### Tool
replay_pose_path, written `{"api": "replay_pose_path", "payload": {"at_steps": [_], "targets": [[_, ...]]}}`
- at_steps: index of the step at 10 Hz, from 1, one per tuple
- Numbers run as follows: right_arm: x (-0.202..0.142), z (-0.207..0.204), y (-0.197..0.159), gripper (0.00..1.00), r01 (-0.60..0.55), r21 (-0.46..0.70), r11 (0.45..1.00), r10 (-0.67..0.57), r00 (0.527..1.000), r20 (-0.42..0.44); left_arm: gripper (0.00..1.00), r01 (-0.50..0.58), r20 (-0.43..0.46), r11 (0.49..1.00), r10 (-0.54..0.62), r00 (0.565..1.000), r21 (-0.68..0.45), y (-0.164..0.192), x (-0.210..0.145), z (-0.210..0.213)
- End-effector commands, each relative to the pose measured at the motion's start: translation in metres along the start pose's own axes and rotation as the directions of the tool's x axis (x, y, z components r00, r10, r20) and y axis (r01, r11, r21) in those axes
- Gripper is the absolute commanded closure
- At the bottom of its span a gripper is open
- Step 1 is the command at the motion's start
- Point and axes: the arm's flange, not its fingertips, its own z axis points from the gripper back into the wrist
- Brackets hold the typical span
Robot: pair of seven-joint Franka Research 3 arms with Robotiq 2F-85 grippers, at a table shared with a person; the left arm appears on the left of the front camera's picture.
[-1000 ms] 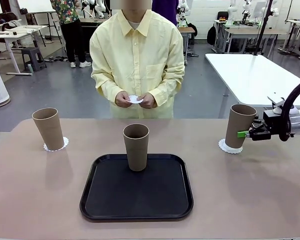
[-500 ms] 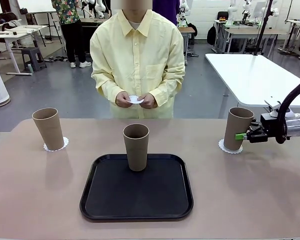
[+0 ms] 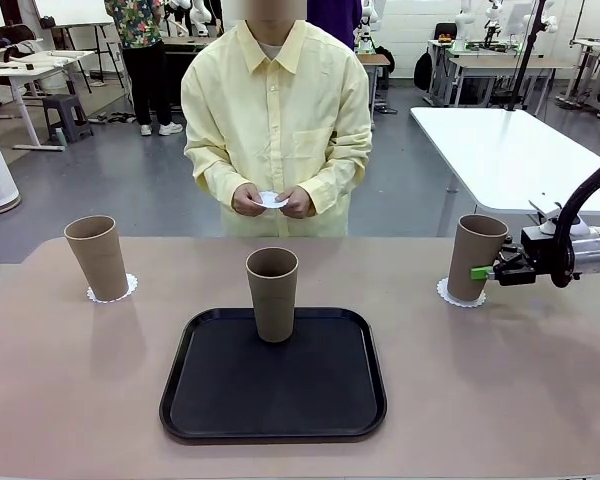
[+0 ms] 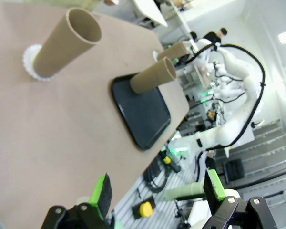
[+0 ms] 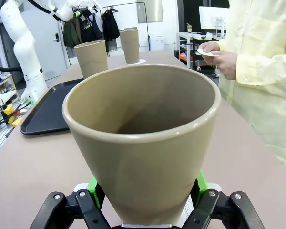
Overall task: Place coasters on the table and set cups on them.
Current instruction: Take one Reusable plastic cup from the Flat Tray and place it on a coaster set by the human.
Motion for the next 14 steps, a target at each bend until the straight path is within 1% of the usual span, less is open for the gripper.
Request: {"api": "replay_pose_path", "payload": {"at_steps": [1, 5, 9, 11, 14], "targets": [[-0.0018, -0.0009, -0.0076, 0.16, -0.027, 0.026, 0.999, 0.027, 1.000, 0.002, 0.00, 0.003, 0.007, 1.000, -0.003, 1.000, -0.008, -0.0019, -0.0006, 0.0015], [-0.0054, -0.0033, -0.0078, 0.16, -0.037, 0.051, 0.998, 0.037, 0.999, -0.008, 0.00, 0.003, 0.007, 1.000, -0.003, 1.000, -0.008, -0.0019, -0.0006, 0.0015], [-0.0057, -0.0029, -0.0083, 0.16, -0.035, 0.048, 0.998, 0.037, 0.999, -0.025, 0.00, 0.003, 0.007, 1.000, -0.003, 1.000, -0.008, -0.0019, -0.0006, 0.0015], [-0.0055, -0.0038, -0.0072, 0.00, -0.026, 0.055, 0.998, 0.028, 0.999, -0.025, 0.00, 0.003, 0.007, 1.000, -0.003, 1.000, -0.008, -0.0019, -0.0006, 0.0015], [-0.0052, -0.0034, -0.0070, 0.00, -0.021, 0.052, 0.998, 0.023, 0.999, -0.028, 0.00, 0.003, 0.007, 1.000, -0.003, 1.000, -0.008, -0.0019, -0.0006, 0.0015]]}}
